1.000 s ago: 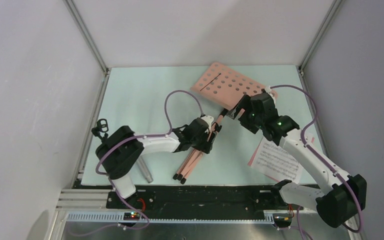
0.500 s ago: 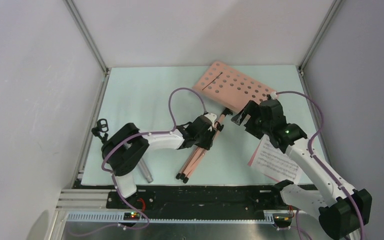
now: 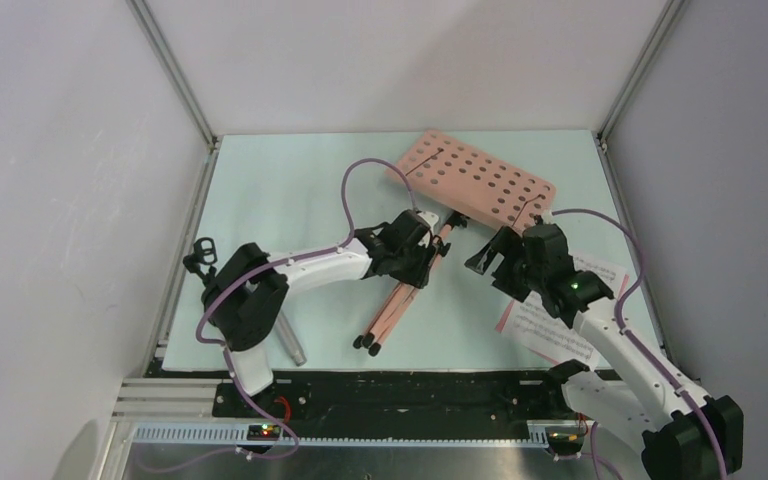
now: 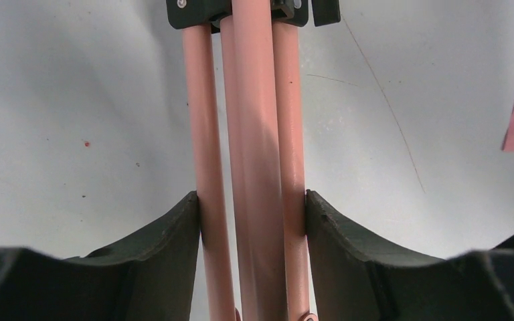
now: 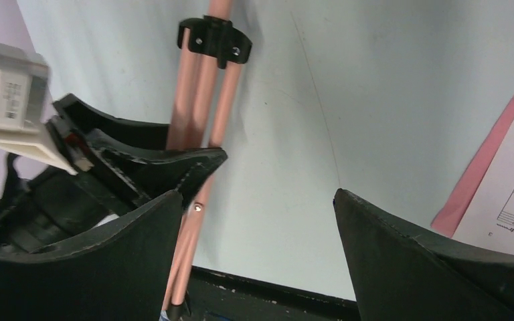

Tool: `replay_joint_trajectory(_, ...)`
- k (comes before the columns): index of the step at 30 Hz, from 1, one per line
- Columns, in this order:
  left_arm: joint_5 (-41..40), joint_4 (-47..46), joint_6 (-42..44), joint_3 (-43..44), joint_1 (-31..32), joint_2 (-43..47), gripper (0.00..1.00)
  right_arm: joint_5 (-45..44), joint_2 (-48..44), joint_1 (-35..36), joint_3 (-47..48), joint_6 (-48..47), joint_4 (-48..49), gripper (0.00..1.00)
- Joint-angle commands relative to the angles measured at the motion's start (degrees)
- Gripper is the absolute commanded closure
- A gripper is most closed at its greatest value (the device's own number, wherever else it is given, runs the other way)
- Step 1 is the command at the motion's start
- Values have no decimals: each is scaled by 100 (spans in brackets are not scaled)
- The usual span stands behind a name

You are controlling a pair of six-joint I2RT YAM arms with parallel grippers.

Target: Set up the instrument practice props

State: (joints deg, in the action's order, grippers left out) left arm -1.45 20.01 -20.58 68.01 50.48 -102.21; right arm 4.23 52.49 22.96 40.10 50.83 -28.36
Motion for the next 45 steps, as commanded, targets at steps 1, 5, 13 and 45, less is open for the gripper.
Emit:
replay_joint_trajectory(1, 816, 226, 129, 543, -21, 502, 100, 78, -184, -30, -241, 198, 352, 11)
replay_joint_trajectory(5, 1257, 455, -50, 836, -274, 464, 100, 204, -243, -29, -786, 571, 993, 11)
replay_joint_trajectory(13, 2378, 747, -672, 1303, -682, 445, 100, 296, -256, 29, -1515, 1496, 2280, 12)
replay_joint_trajectory(45, 3816, 768, -1835, 2215, -1223, 555, 100, -263, -985, 81, -2045, 3108, 2506, 20)
